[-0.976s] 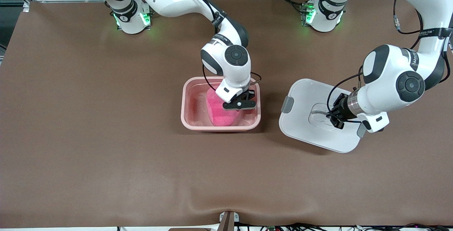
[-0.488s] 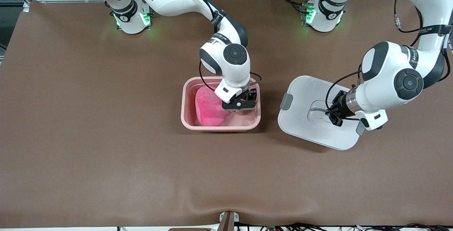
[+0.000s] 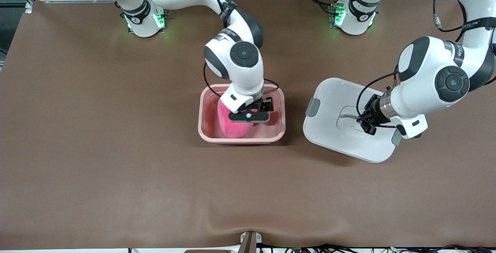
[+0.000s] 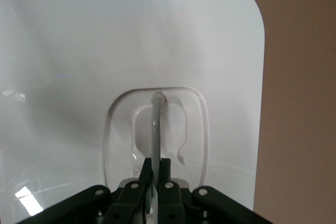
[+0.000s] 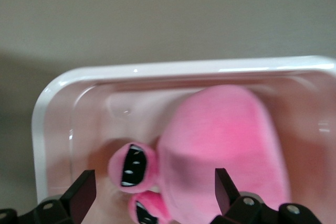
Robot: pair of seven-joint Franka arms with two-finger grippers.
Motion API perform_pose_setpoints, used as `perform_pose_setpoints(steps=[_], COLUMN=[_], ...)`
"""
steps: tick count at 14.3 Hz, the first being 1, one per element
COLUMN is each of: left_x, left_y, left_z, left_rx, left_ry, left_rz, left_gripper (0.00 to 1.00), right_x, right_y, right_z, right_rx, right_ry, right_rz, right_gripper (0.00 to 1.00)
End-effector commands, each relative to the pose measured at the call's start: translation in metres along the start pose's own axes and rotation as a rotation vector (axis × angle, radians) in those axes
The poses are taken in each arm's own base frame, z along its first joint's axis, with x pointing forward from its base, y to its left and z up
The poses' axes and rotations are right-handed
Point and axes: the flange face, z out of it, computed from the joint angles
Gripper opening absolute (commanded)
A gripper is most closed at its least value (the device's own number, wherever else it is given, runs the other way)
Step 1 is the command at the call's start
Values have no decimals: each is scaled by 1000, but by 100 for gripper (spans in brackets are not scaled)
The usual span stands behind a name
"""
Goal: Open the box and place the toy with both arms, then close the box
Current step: 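Withdraw the right gripper while the left gripper brings the lid over the tray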
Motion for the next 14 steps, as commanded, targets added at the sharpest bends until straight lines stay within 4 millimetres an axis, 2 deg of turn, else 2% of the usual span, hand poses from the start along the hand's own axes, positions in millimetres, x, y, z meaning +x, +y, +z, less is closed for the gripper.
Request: perform_pose_setpoints(steps=[1,3,5,7,9,12,13,14], left_x=[-24,-42,-63,-94,-109,-141,-156,-170], left_y=[-2,-1,2,4,5,5,5,4], left_z=[-16,-20,-24,-26,-27,-26,-25,-24], left_rx=[-8,-15,-27,-44,-65,-94,-108,-128], left_ry=[-13,-16,-15,-18,-22,-27,-18,-6], left_rz=[-22,-52,-80,-105,-144,-181,-189,-199], left_gripper=[0,0,0,0,0,0,0,0], right_x=[17,36,45,55,65,76,77,75], right_y=[43,84,123,172,236,328,355,368], right_z=[-45,-69,-92,-114,-131,-163,-178,-190], right_rx=[-17,-41,-53,-6,62,73,76,77], right_ry=[-39,-71,-101,-122,-180,-232,-230,-227], right_rz=[-37,-79,-129,-144,-115,-130,-97,-84], right_gripper=[100,100,100,100,100,100,100,100])
